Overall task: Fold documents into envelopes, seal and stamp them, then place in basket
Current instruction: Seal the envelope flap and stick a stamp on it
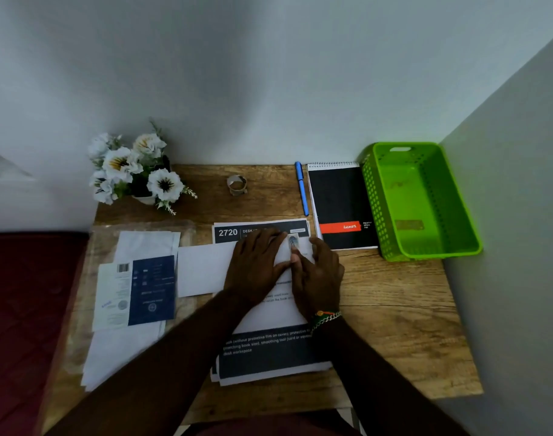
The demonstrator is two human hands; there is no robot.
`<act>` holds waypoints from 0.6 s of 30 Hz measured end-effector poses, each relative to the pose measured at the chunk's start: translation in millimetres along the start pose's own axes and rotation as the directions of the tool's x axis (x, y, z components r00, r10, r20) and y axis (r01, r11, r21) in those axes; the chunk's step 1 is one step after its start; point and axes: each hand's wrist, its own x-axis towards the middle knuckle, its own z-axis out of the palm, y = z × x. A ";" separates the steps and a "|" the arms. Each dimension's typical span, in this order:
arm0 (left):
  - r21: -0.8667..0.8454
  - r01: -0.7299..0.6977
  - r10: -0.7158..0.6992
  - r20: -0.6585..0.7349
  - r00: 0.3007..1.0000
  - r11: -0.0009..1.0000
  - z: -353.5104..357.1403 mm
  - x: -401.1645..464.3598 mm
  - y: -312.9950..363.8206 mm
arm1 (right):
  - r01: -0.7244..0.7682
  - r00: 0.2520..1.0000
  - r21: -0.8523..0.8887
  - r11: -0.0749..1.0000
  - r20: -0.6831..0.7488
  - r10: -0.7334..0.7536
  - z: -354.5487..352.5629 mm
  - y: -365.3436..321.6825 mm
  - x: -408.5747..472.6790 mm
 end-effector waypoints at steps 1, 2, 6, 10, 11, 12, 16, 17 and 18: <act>0.005 -0.003 0.003 0.019 1.000 1.000 -2.0 -0.1 2.1 | -0.013 1.000 0.048 0.999 -0.012 0.014 -1.9 0.7 -0.5; 0.003 -0.002 0.002 0.037 0.999 1.000 -3.8 -0.4 4.0 | -0.024 0.999 0.108 0.994 -0.019 0.026 -4.2 3.0 -0.4; -0.095 0.206 -0.216 -0.117 0.969 0.974 -20.5 -26.0 3.0 | -0.037 0.998 0.284 0.958 -0.036 0.050 -33.8 10.3 -5.5; -0.205 0.618 -0.650 -0.272 0.709 0.759 -44.3 -77.1 -24.8 | -0.102 0.995 0.313 0.944 0.050 0.091 -54.8 11.0 -15.0; -0.247 0.694 -0.737 -0.236 0.633 0.676 -49.5 -88.7 -33.6 | -0.168 0.983 0.325 0.931 0.121 0.135 -55.9 8.7 -16.2; -0.281 0.739 -0.790 -0.191 0.583 0.613 -53.2 -96.8 -41.0 | -0.235 0.966 0.331 0.914 0.184 0.182 -55.0 6.5 -15.4; -0.344 0.721 -0.793 -0.150 0.590 0.602 -59.3 -111.0 -54.2 | -0.376 0.914 0.362 0.853 0.296 0.278 -47.4 -13.1 -7.7; -0.395 0.693 -0.787 -0.151 0.599 0.603 -59.3 -109.1 -55.4 | -0.412 0.900 0.373 0.832 0.313 0.305 -46.3 -17.5 -4.8; -0.468 0.657 -0.785 -0.149 0.601 0.591 -61.1 -106.9 -54.6 | -0.450 0.882 0.387 0.805 0.332 0.334 -46.4 -21.3 -1.8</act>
